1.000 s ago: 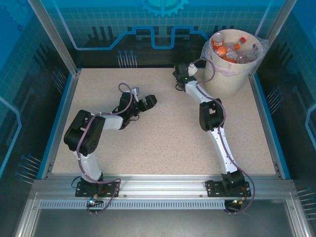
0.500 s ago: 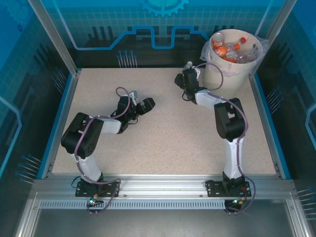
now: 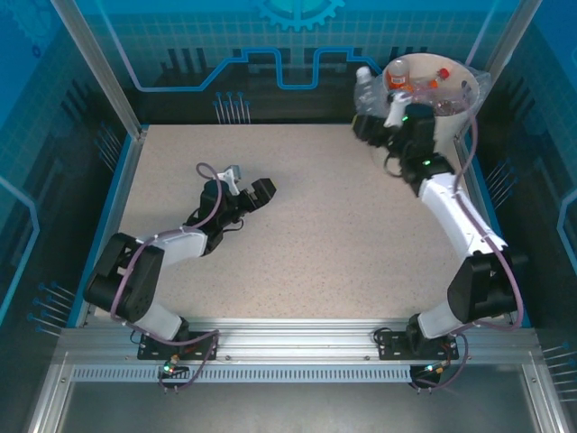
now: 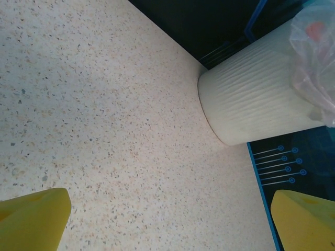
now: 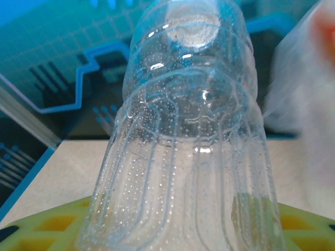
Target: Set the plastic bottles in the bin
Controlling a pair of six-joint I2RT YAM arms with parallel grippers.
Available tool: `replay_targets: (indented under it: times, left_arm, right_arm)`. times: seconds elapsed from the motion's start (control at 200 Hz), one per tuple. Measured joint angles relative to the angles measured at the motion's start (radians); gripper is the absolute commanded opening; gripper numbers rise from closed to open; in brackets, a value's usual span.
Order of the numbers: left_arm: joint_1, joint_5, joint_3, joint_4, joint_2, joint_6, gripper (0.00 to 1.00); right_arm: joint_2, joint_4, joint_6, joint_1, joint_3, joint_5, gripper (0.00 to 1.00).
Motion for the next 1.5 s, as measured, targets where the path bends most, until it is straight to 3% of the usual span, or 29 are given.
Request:
replay_targets:
  times: [0.14, 0.26, 0.36, 0.465, 0.82, 0.95, 1.175, 1.351, 1.501]
  left_arm:
    - [0.000, -0.018, -0.021, -0.050, -0.080, 0.015, 0.99]
    - [-0.001, -0.037, -0.029, -0.088, -0.133, 0.030, 0.99]
    - [-0.001, -0.048, -0.035, -0.116, -0.160, 0.037, 0.99]
    - [-0.004, -0.063, -0.042, -0.145, -0.182, 0.052, 0.99]
    - [-0.016, -0.103, -0.077, -0.190, -0.209, 0.056, 0.99]
    - [-0.021, -0.112, -0.082, -0.201, -0.220, 0.056, 0.99]
    - [-0.021, -0.152, -0.084, -0.263, -0.278, 0.067, 0.99]
    - [-0.022, -0.280, -0.078, -0.443, -0.439, 0.114, 0.99]
    - [-0.020, -0.459, -0.047, -0.652, -0.582, 0.181, 0.99]
  right_arm:
    - [0.055, -0.160, -0.104, -0.182, 0.243, -0.097, 0.45]
    - [0.156, -0.302, -0.192, -0.260, 0.443, -0.144, 0.50]
    - [0.277, -0.406, -0.253, -0.279, 0.612, -0.143, 0.52]
    - [0.349, -0.467, -0.268, -0.291, 0.666, -0.084, 0.56]
    - [0.474, -0.561, -0.227, -0.300, 0.807, 0.081, 0.90]
    - [0.474, -0.573, -0.202, -0.302, 0.814, 0.100, 0.99]
    - [0.417, -0.574, -0.149, -0.304, 0.763, 0.101, 1.00]
    - [0.214, -0.550, -0.105, -0.304, 0.578, 0.114, 1.00]
    - [-0.055, -0.476, -0.050, -0.304, 0.282, 0.130, 1.00]
